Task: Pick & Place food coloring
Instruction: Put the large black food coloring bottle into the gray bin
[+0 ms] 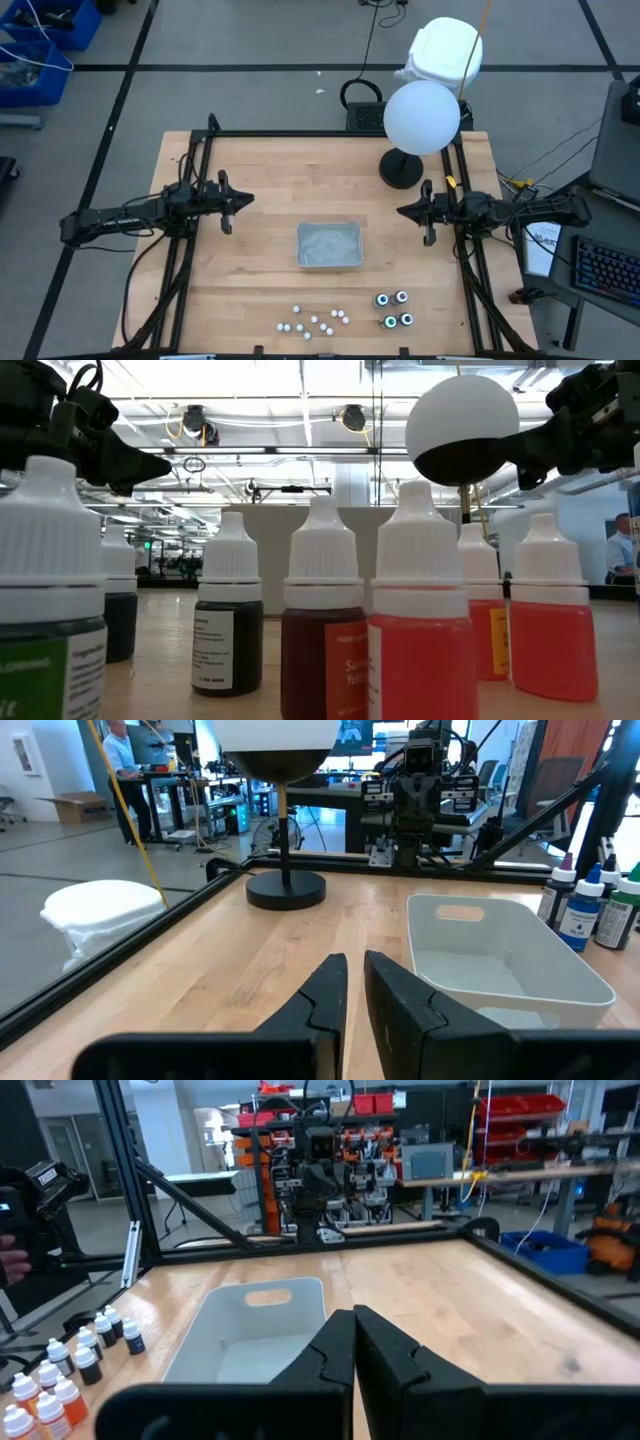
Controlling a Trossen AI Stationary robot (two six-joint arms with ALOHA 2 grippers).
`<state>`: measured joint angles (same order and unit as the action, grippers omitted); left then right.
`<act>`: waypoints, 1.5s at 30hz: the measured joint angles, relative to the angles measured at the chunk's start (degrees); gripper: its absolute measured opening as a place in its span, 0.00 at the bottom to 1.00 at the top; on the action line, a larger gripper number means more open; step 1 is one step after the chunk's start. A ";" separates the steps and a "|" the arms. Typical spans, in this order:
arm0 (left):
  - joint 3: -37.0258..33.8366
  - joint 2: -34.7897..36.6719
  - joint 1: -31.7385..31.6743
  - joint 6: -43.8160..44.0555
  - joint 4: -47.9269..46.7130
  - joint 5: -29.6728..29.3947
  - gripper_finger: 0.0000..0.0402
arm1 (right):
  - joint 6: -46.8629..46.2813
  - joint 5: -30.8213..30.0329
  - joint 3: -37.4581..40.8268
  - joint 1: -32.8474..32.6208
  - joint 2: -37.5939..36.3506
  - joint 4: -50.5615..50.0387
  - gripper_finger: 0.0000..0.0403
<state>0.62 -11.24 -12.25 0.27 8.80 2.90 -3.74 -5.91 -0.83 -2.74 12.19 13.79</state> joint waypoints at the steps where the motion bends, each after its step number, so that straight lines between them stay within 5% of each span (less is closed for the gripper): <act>1: 0.00 -0.01 0.01 0.00 0.00 0.01 0.12 | 0.33 0.02 -0.02 0.00 0.00 0.23 0.00; 14: 0.00 -0.01 0.02 0.53 2.01 0.02 0.12 | -2.02 0.02 0.01 0.01 0.00 3.53 0.00; 23: 0.00 0.02 0.02 10.83 5.07 0.42 0.12 | -2.02 0.02 0.01 0.00 0.02 5.06 0.00; 30: 0.00 0.02 0.02 12.32 4.77 -7.33 0.12 | -1.98 0.02 0.01 0.00 0.07 4.38 0.00; 45: 0.00 -1.47 0.02 7.54 0.22 -5.98 0.12 | 5.62 0.05 -0.24 0.01 0.05 5.35 0.00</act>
<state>0.62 -12.71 -12.23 7.81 9.02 -3.08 1.88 -5.86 -1.06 -2.73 12.24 19.14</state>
